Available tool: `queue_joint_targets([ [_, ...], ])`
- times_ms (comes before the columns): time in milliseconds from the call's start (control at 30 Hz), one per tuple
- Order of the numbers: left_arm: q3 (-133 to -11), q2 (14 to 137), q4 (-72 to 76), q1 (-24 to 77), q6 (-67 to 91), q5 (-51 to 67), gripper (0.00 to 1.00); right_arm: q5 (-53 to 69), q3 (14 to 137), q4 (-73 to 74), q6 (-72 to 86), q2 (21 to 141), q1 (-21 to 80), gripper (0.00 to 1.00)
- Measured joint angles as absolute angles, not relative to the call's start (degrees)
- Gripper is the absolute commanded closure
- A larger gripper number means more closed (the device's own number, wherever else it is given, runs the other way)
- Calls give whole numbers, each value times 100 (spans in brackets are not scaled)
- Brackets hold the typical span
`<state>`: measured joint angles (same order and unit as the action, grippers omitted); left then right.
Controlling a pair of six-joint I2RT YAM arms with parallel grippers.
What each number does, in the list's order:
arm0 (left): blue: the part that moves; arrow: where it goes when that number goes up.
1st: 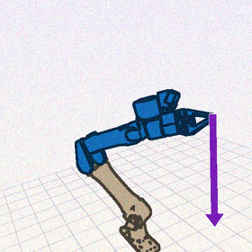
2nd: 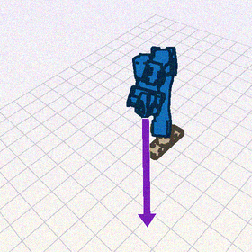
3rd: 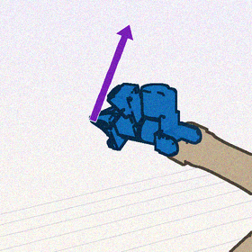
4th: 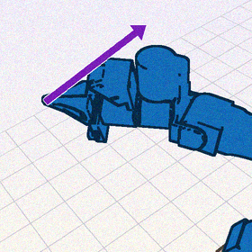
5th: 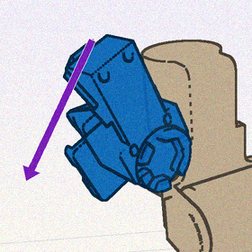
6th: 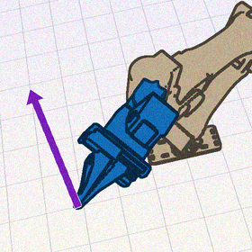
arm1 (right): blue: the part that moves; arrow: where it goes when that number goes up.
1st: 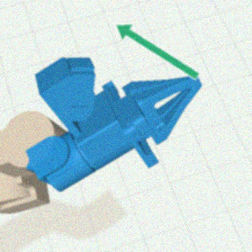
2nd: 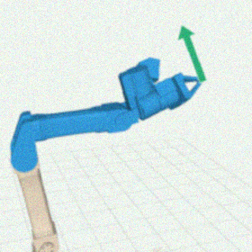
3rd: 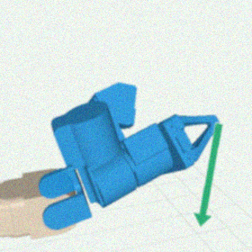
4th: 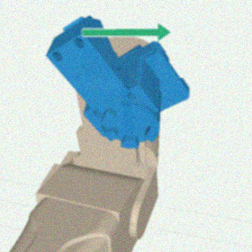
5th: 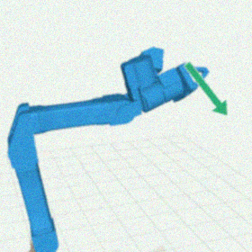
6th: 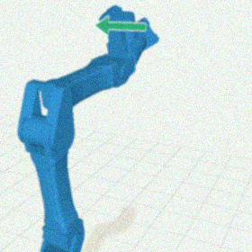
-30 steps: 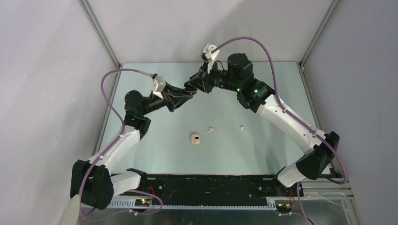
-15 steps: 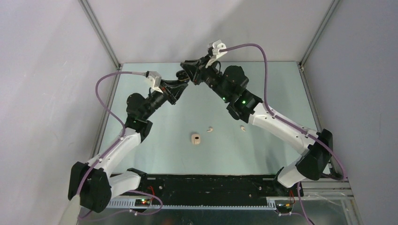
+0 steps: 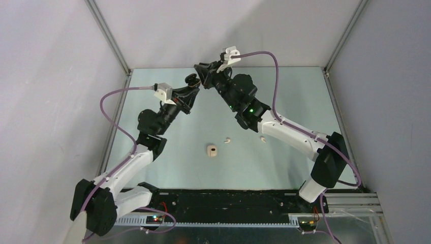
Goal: Insert the wireless bluetooth earbuds into the charging case
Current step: Place the left earbud in the left side groove of the charging case.
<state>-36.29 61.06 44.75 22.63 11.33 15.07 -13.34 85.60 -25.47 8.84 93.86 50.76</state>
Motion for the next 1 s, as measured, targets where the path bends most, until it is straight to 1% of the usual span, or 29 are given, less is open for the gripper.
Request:
queue_joint_targets([
  [300,-3632,6136,4622,2508,1317,770,100,-1535,8560,-2740,908,9419,5190,100],
  [567,-3669,6184,4611,2512,1505,552,100,-1420,8560,-2991,655,9421,5280,100],
  [700,-3688,6215,4615,2515,1605,685,100,-1223,8560,-2987,548,9421,5290,100],
  [1000,-3688,6224,4613,2486,1789,1555,100,-779,8409,-2954,432,9421,5293,100],
])
